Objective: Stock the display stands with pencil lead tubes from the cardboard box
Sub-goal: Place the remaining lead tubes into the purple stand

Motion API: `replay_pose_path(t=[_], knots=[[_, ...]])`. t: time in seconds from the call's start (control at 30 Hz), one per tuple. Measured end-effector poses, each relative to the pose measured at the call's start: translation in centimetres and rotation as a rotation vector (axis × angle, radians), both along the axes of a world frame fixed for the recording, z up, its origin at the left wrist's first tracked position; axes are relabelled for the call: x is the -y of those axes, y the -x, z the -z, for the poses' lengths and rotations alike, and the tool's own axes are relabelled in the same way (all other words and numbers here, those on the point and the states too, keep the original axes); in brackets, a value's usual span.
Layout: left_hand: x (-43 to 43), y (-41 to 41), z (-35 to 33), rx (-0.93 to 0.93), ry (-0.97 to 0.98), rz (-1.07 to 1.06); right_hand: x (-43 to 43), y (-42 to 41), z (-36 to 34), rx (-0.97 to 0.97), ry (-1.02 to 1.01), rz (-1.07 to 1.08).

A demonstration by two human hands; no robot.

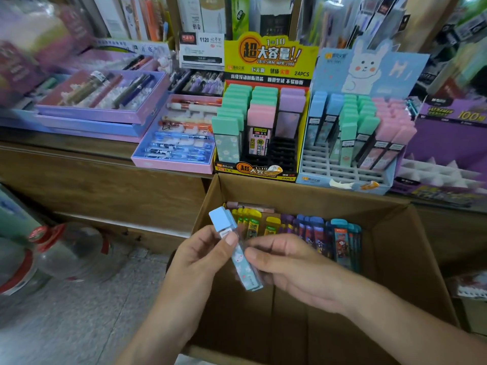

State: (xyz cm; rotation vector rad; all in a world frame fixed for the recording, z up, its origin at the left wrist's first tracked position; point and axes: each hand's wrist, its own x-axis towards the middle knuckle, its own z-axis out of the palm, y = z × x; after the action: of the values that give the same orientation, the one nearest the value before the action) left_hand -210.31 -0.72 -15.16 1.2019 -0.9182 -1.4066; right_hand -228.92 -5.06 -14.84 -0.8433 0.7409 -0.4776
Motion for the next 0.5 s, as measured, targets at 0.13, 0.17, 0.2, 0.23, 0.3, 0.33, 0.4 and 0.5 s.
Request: replay_pose_path(t=[0.13, 0.17, 0.2, 0.23, 0.3, 0.33, 0.4, 0.5], knots=[[-0.3, 0.4, 1.5, -0.09, -0.079, -0.124, 1.1, 0.2, 1.6, -0.403, 0.405, 0.049], [-0.4, 0.5, 1.8, -0.111, -0.11, -0.145, 1.7, 0.5, 2.0, -0.561, 0.543, 0.077], [-0.6, 0.5, 2.1, -0.129, -0.132, -0.142, 2.5, 0.7, 2.4, -0.694, 0.673, 0.094], [-0.7, 0.6, 2.3, -0.136, -0.144, -0.122, 3.3, 0.8, 2.9, -0.797, 0.79, 0.103], [-0.8, 0.5, 2.3, -0.106, -0.156, -0.087, 5.0, 0.9, 3.7, -0.951, 0.992, 0.086], [-0.9, 0.4, 2.3, -0.086, -0.165, -0.087, 5.6, 0.7, 4.0, -1.012, 1.071, 0.053], [-1.0, 0.2, 2.4, -0.059, -0.192, -0.098, 6.4, 0.1, 4.6, -1.107, 1.18, -0.029], [-1.1, 0.2, 2.4, -0.067, -0.23, -0.104, 6.6, -1.1, 5.5, -1.232, 1.299, -0.12]])
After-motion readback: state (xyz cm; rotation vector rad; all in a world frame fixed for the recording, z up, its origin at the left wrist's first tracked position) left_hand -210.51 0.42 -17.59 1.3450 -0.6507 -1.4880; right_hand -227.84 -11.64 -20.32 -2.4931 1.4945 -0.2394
